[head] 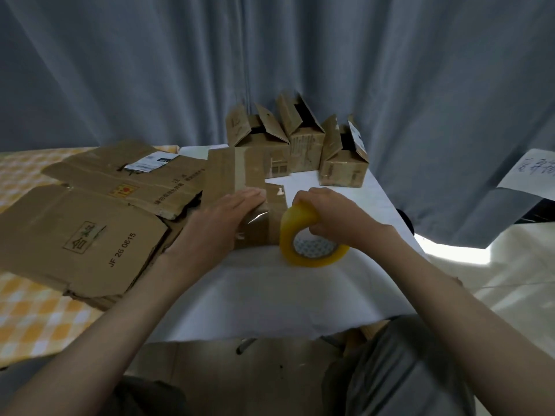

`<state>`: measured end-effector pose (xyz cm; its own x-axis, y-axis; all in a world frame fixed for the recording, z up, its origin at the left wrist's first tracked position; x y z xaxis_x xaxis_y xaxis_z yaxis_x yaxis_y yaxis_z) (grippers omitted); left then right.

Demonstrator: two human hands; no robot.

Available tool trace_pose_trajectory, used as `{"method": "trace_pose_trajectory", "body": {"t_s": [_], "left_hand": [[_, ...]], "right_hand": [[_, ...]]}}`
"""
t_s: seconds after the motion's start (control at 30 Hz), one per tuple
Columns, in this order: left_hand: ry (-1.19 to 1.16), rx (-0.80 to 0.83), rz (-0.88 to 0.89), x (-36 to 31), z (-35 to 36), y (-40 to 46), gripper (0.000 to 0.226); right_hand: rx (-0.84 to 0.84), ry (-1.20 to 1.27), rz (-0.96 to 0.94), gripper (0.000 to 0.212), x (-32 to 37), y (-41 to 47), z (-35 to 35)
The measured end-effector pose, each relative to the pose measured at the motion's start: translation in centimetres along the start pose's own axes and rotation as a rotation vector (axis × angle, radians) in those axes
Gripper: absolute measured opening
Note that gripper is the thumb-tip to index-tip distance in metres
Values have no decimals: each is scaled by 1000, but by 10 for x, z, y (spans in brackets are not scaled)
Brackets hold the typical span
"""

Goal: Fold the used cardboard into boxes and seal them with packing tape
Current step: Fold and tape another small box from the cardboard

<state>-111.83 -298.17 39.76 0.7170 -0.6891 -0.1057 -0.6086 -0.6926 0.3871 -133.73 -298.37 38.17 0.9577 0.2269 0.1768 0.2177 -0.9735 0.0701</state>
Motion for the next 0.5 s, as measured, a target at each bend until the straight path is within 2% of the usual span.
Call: {"method": "trace_pose_trajectory", "body": {"t_s": [0.17,0.27,0.33,0.37,0.43,0.47,0.5], "left_hand": [[-29,25,-81,-11,9,0,84],[-18,-46,-130,-19,12,3,88],[-21,-87,-140,-23,15,3,87],[-23,-105,-140,-24,16,3,86],[-23,-129,-139,-24,19,3,86],[-26,-132,-140,-24,21,4,87],[-30,-129,-142,-24,21,4,88]], "right_hand": [[41,80,-4,65,-5,-3,-3],[130,292,65,71,-14,-10,-4],[145,434,99,51,-19,-16,-5],[115,545,129,46,-24,-18,-5],[-8,733,240,66,-43,-20,-3],[-49,726,290,63,-53,-20,0],[-55,660,319,50,-59,-20,3]]}}
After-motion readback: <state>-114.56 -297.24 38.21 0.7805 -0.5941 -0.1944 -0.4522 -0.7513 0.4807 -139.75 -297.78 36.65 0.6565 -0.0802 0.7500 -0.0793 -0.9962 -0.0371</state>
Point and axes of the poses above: each hand's wrist, its own y-axis towards the middle knuckle, its own z-axis out of the palm, x = y × z, the point moved 5 cm from there along y, towards the middle knuckle
